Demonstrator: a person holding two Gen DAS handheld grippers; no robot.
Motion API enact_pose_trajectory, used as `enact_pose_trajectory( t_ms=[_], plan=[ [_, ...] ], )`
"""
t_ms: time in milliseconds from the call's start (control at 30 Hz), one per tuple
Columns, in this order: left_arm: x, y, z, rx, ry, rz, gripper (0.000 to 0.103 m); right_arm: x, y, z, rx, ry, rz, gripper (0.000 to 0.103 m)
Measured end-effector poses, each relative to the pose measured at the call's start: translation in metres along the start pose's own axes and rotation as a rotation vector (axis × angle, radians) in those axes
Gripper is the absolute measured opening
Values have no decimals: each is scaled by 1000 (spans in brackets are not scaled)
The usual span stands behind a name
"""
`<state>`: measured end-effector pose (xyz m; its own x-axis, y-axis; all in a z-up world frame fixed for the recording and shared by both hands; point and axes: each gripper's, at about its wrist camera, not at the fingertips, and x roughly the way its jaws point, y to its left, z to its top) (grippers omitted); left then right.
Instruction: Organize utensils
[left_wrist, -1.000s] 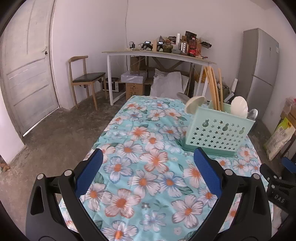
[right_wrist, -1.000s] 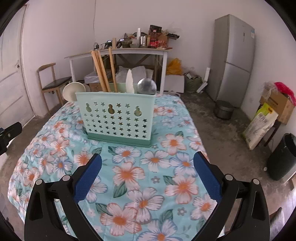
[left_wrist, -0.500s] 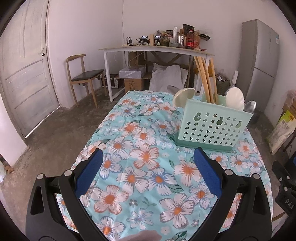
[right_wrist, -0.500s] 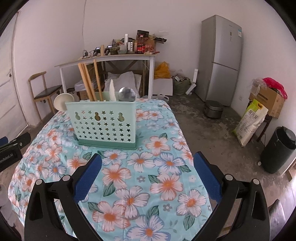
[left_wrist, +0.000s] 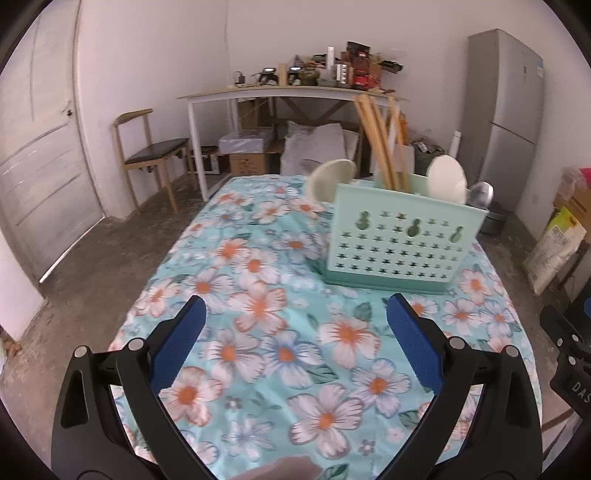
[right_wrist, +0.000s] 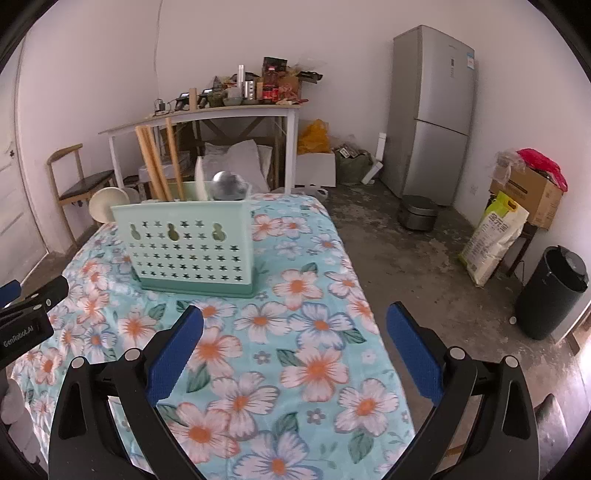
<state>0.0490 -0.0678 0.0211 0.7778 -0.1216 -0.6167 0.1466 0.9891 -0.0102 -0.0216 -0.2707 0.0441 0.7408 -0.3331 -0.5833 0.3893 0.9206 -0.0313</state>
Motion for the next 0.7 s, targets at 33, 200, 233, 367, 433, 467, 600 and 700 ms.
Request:
enact_pose_trajectory(
  t_ms=[33, 200, 233, 367, 433, 467, 600, 700],
  plan=[
    [1, -3, -1, 4, 3, -8, 95, 0, -3, 0, 3, 2, -7, 96],
    [5, -15, -2, 23, 17, -26, 95, 3, -11, -1, 20, 16, -11, 96],
    [5, -17, -3, 28, 17, -26, 95, 4, -11, -1, 22, 18, -10, 96],
    [4, -21, -3, 38, 12, -24, 95, 7, -14, -1, 27, 24, -2, 96],
    [4, -21, -3, 46, 9, -23, 95, 8, -15, -1, 28, 24, -4, 96],
    [4, -23, -2, 51, 9, -20, 95, 9, -16, -1, 30, 24, -5, 96],
    [4, -27, -2, 57, 9, -15, 95, 11, -19, -3, 37, 27, -10, 97],
    [4, -27, -2, 58, 13, -13, 95, 12, -21, -5, 34, 30, -18, 96]
  ],
)
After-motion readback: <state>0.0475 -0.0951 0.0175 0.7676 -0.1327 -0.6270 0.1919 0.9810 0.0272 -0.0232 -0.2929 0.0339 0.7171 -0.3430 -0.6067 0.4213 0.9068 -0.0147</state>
